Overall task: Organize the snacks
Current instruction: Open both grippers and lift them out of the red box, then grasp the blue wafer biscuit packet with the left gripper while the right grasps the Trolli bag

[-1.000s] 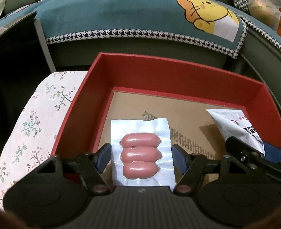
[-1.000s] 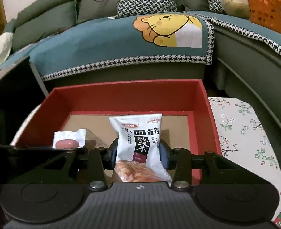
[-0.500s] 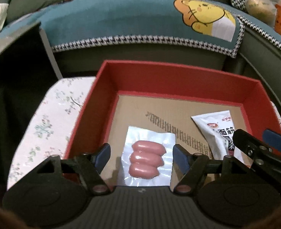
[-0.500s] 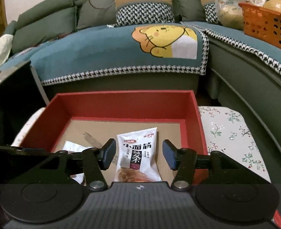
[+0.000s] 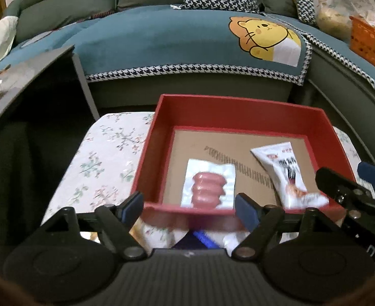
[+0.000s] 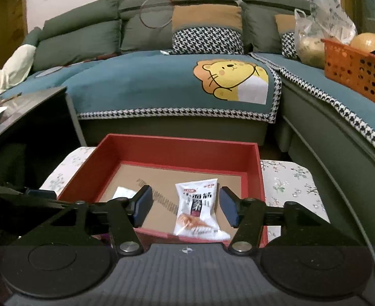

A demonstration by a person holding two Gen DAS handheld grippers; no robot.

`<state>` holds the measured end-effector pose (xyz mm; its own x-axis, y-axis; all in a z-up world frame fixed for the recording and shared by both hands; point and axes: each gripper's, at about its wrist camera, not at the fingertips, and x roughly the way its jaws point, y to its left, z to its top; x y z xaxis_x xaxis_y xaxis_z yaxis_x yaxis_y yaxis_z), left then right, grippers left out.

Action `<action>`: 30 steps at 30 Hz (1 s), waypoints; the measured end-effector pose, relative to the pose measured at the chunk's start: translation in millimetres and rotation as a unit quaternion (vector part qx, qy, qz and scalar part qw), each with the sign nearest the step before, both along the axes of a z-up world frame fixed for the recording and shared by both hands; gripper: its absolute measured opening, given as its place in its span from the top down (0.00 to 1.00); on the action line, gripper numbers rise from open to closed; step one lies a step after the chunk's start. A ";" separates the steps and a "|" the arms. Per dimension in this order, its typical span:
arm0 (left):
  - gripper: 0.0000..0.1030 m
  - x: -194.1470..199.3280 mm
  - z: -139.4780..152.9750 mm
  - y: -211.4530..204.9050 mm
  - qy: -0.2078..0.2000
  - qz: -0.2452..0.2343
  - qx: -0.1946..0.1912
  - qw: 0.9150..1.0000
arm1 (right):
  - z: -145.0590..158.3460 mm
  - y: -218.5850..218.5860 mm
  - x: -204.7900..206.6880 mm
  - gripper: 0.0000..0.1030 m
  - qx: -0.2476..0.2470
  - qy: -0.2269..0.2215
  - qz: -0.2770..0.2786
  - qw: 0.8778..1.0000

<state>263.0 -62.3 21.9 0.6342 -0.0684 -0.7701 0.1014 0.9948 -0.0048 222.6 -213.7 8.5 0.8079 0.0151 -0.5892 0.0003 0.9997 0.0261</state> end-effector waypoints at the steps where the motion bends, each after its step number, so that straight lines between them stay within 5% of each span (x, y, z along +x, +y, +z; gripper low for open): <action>1: 0.19 -6.3 0.6 4.0 0.001 -0.001 0.001 1.000 | 0.5 1.2 -4.7 0.35 -0.001 0.002 0.002 1.000; 12: 0.17 -37.7 -27.2 72.9 0.081 0.046 -0.039 0.995 | -18.6 15.0 -48.4 0.31 -0.026 0.063 0.036 0.997; 16: 0.17 -38.9 -36.3 85.5 0.100 0.066 -0.062 0.991 | -27.2 11.7 -54.5 0.30 -0.001 0.096 0.025 0.995; 21: 0.17 -24.4 -34.8 48.4 0.086 -0.021 -0.050 0.995 | -30.2 -0.2 -61.3 0.30 0.013 0.114 -0.008 0.993; 30: 0.17 -10.2 -72.2 -6.7 0.100 -0.117 0.050 0.987 | -34.0 -33.4 -67.3 0.29 0.036 0.123 -0.034 0.991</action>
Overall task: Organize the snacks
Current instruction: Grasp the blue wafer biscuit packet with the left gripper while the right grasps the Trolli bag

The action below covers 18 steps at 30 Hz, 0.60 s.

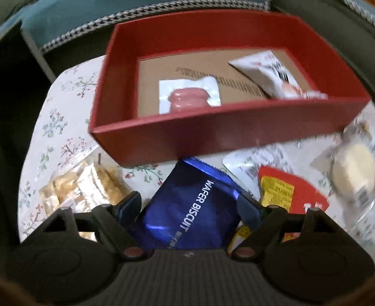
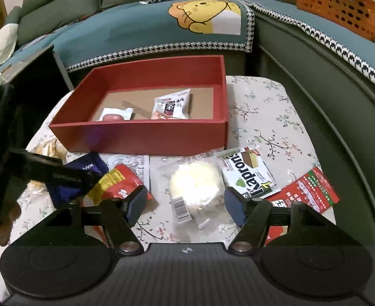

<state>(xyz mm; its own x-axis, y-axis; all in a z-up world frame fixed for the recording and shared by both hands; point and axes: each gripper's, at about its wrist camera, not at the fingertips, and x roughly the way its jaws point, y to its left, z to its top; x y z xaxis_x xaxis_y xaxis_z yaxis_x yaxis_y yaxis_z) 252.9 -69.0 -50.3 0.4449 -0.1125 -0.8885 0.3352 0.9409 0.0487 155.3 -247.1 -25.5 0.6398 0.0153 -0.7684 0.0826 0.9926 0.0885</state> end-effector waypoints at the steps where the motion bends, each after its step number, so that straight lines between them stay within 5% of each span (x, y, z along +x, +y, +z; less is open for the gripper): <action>1: 0.18 -3.1 0.5 -3.7 0.001 -0.004 0.005 1.000 | -0.9 -1.1 0.4 0.29 -0.002 0.001 0.000 1.000; 6: 0.25 -28.6 -2.6 -7.5 0.050 -0.015 -0.022 0.998 | 2.4 -4.7 -0.6 0.30 -0.003 -0.001 0.004 1.000; 12: 0.25 -63.6 -0.4 -14.9 0.037 -0.012 -0.011 0.999 | 2.7 -10.0 -10.7 0.30 -0.006 0.003 0.006 1.000; 15: 0.11 -59.7 -9.3 -18.6 0.037 0.015 -0.002 0.999 | -1.8 -10.3 -12.6 0.30 -0.011 0.011 0.004 1.000; 18: 0.11 -43.4 -9.5 -14.8 0.044 0.060 -0.032 0.997 | -4.0 -8.5 -10.9 0.30 -0.011 0.015 0.008 1.000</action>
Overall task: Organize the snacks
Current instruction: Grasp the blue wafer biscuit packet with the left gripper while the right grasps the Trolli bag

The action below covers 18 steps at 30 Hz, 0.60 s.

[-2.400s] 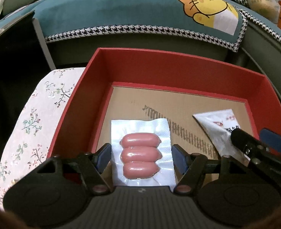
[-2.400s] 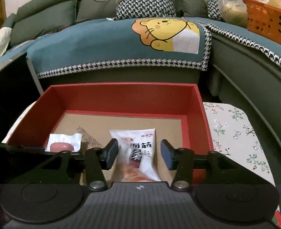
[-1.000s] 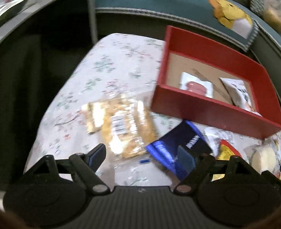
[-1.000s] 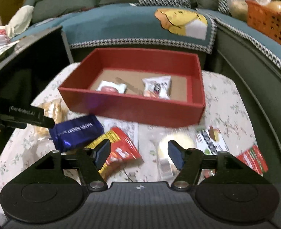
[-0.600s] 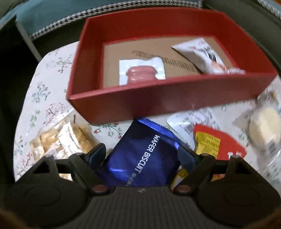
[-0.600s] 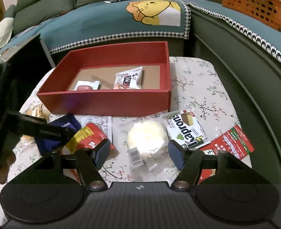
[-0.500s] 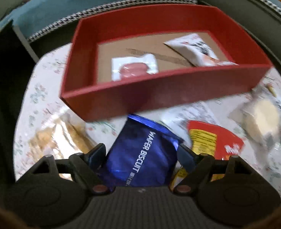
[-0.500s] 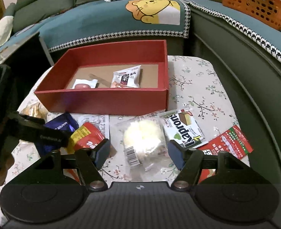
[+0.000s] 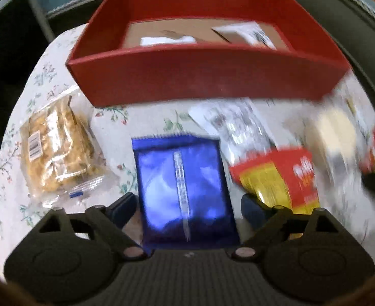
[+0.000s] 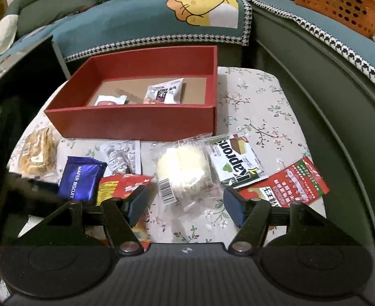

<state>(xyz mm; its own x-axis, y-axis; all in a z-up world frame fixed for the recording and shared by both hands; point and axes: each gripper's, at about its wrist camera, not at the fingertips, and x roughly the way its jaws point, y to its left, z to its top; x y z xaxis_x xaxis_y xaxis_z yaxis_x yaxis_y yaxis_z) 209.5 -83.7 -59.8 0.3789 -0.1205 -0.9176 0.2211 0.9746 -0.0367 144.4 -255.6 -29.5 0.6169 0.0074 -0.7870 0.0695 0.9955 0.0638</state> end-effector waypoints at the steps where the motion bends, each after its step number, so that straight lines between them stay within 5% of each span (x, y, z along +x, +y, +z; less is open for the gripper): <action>1: 0.12 2.4 -0.1 -1.4 -0.004 0.002 0.008 1.000 | -0.5 0.8 0.5 0.30 -0.001 0.001 0.000 1.000; 5: 0.30 -6.8 6.0 -0.4 -0.001 0.004 0.006 1.000 | -4.2 2.4 5.5 0.30 -0.005 0.010 0.004 1.000; 11: 0.31 -35.6 14.0 24.2 0.019 0.028 -0.024 0.999 | -6.2 9.7 1.0 0.30 0.010 0.016 0.023 1.000; 18: 0.31 -51.5 11.3 42.8 0.019 0.037 -0.015 0.999 | -21.2 41.7 8.8 0.30 0.001 0.038 0.068 0.997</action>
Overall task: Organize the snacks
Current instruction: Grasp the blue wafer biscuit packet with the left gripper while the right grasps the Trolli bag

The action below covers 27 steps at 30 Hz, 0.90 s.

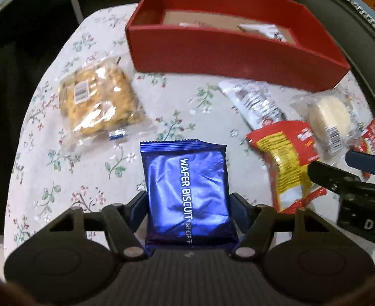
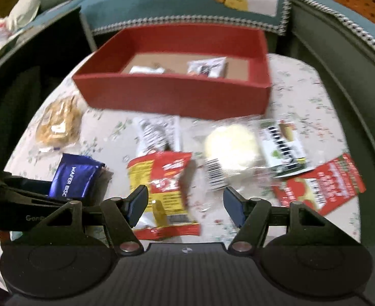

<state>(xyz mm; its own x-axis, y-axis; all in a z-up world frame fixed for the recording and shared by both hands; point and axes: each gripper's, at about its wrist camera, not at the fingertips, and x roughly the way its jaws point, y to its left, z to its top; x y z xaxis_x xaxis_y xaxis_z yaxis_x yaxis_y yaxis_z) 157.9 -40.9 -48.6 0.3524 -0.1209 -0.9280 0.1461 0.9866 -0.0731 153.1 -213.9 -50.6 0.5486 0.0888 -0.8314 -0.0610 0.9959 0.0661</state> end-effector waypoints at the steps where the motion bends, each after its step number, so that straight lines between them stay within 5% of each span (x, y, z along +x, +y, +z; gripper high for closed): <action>1: 0.31 2.4 -4.8 -0.2 0.001 0.001 0.006 1.000 | -2.3 3.9 2.2 0.30 -0.001 0.002 0.005 1.000; 5: 0.29 2.0 -9.1 -4.3 -0.017 -0.011 0.029 0.999 | -12.7 14.8 12.2 0.27 -0.015 0.004 0.020 1.000; 9: 0.00 10.2 -19.7 5.2 -0.014 0.018 0.043 0.999 | -16.4 17.0 15.8 0.24 -0.020 0.000 0.020 1.000; 12: 0.00 12.9 -22.2 9.7 -0.010 0.018 0.039 0.999 | -21.5 20.4 13.8 0.31 -0.025 0.016 0.028 0.999; 14: 0.04 10.6 -19.3 6.4 -0.012 0.013 0.038 0.999 | -24.4 18.9 13.2 0.47 0.001 0.029 0.032 0.999; 16: 0.27 7.9 -12.3 0.6 -0.013 0.003 0.028 1.000 | -19.3 20.1 10.9 0.62 -0.004 0.026 0.033 0.999; 17: 0.31 4.5 -9.7 -1.1 -0.017 -0.001 0.030 0.999 | -15.6 20.3 8.9 0.66 -0.011 0.019 0.033 0.999; 27: 0.33 -3.9 2.2 2.9 -0.022 -0.005 0.016 1.000 | 0.9 5.3 -8.2 0.67 -0.011 -0.002 0.019 1.000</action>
<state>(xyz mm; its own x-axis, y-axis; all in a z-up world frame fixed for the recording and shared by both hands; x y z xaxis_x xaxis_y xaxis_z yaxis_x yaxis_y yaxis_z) 154.0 -38.0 -46.4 0.3918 -0.0944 -0.9152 0.1576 0.9869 -0.0343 144.9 -208.7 -49.7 0.5483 0.0920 -0.8312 -0.0993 0.9941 0.0445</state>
